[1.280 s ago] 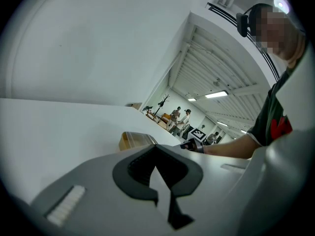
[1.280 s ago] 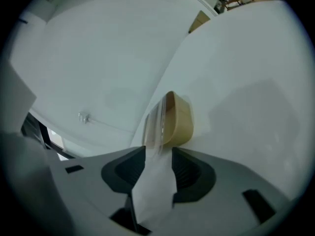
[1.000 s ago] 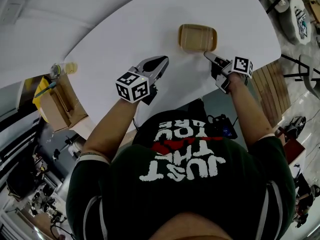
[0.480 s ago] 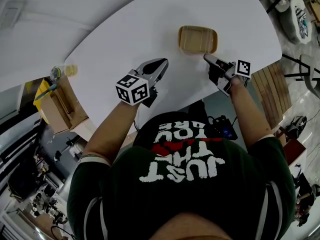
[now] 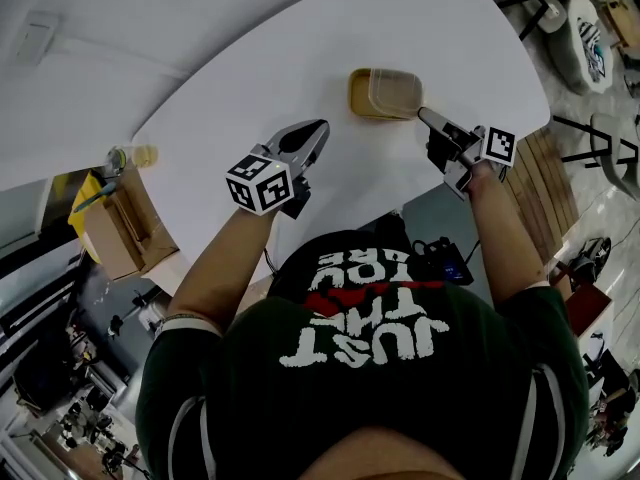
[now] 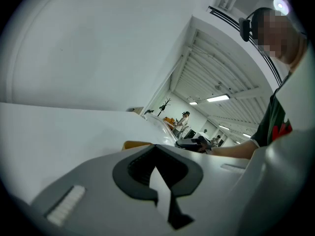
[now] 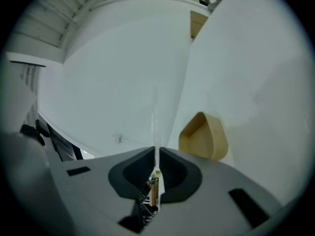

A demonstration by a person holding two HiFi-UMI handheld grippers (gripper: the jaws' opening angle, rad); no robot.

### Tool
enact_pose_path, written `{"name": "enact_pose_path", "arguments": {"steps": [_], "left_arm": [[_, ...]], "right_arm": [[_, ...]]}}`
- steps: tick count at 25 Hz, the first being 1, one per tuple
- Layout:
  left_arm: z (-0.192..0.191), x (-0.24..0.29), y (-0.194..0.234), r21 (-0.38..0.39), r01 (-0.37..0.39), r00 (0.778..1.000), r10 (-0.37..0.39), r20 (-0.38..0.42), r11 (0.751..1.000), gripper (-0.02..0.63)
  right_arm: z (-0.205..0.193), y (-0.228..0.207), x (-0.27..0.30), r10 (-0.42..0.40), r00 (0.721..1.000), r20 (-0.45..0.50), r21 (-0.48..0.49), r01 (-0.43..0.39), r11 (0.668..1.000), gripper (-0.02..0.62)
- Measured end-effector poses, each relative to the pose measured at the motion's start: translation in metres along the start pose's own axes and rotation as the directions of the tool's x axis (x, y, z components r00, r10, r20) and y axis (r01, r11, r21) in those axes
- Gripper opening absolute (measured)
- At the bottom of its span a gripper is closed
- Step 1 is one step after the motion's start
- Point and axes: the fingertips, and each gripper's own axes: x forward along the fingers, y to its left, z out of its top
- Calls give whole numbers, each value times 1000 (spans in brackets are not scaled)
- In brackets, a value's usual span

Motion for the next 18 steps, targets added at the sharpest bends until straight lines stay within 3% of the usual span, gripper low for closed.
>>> {"name": "enact_pose_path", "arguments": {"steps": [5, 10, 18], "left_arm": [[48, 0, -14, 55, 0, 998, -3, 68, 998, 2], [103, -3, -35, 125, 6, 991, -22, 133, 992, 2], [195, -21, -92, 254, 19, 968, -82, 239, 967, 2]], "right_arm": [[46, 55, -21, 12, 997, 72, -154, -1, 988, 31], [82, 119, -32, 32, 992, 119, -313, 7, 950, 31], [116, 240, -49, 68, 982, 174, -594, 50, 803, 31]]}}
